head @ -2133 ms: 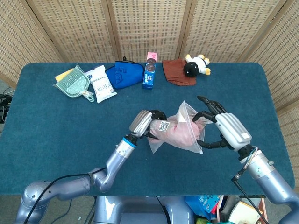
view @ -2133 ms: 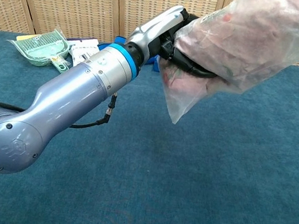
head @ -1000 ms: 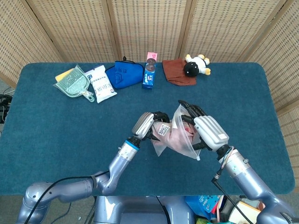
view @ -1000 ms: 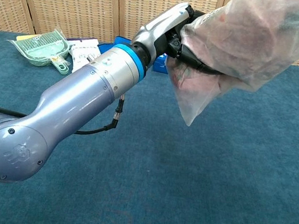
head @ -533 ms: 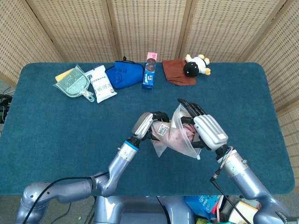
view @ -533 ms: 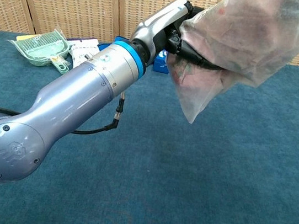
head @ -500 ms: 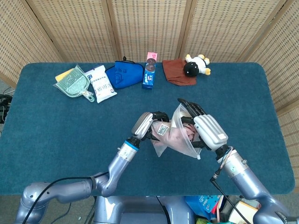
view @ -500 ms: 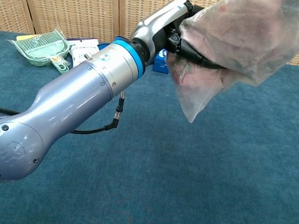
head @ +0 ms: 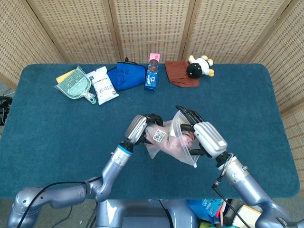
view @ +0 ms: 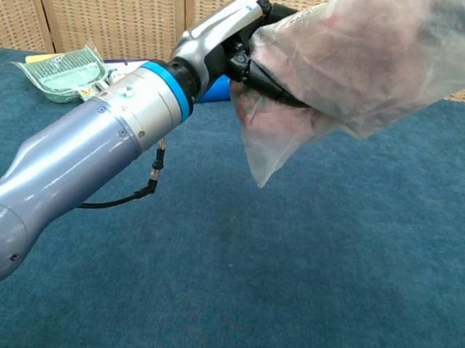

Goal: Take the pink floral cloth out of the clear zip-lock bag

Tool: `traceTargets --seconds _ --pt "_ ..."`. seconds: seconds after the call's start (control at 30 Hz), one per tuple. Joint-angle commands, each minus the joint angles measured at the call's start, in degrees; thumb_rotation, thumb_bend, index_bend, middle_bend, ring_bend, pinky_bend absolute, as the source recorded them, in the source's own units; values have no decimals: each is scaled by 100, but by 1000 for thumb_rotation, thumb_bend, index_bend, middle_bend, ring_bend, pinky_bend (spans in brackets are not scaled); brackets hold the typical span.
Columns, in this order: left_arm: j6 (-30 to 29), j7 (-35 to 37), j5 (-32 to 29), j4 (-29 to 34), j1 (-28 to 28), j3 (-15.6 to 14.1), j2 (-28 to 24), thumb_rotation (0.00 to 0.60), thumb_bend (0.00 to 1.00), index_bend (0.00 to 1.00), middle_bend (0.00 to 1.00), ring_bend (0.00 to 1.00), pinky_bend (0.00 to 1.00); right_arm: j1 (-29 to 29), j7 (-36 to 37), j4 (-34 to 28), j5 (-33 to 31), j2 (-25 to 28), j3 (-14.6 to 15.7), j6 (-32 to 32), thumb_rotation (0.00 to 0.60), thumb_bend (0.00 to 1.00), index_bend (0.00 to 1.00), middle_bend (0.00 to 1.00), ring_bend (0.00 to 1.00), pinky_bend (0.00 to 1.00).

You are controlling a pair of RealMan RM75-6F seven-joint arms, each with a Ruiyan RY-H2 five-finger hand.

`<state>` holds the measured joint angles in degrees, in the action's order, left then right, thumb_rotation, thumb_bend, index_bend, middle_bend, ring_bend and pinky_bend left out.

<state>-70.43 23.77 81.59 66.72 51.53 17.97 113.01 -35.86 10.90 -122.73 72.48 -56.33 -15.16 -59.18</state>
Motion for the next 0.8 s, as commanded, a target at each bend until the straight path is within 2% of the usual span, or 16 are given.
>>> traceTargets --seconds 0.03,0.2,0.3,0.5,0.57,0.67,0.8 --pt "-288 -157 254 -29 -257 -324 -135 600 181 667 581 491 530 40 476 284 399 -225 155 146 600 878 706 0 0 0" --pt "-692 -417 457 -47 -619 -645 -245 600 181 642 516 452 530 25 812 627 728 -551 321 231 600 878 706 0 0 0" --pt "-875 -512 493 0 -841 -784 -297 600 180 541 420 377 512 -12 928 808 842 -716 407 312 600 879 706 0 0 0" --pt "-851 -695 389 382 -1238 -1090 -564 600 181 198 85 82 282 -112 1175 1075 872 -926 525 563 600 878 706 0 0 0" --pt "-715 -753 297 651 -1391 -1245 -766 600 181 74 8 8 154 -148 1281 1223 861 -1003 604 707 600 878 706 0 0 0" --pt "-528 -921 226 1098 -1531 -1419 -1154 600 181 0 0 0 15 -207 1432 1449 811 -1077 693 930 600 878 706 0 0 0" --pt "-488 -1096 207 1447 -1687 -1488 -1570 600 180 0 0 0 0 -280 1609 1789 731 -1086 834 1282 600 878 706 0 0 0"
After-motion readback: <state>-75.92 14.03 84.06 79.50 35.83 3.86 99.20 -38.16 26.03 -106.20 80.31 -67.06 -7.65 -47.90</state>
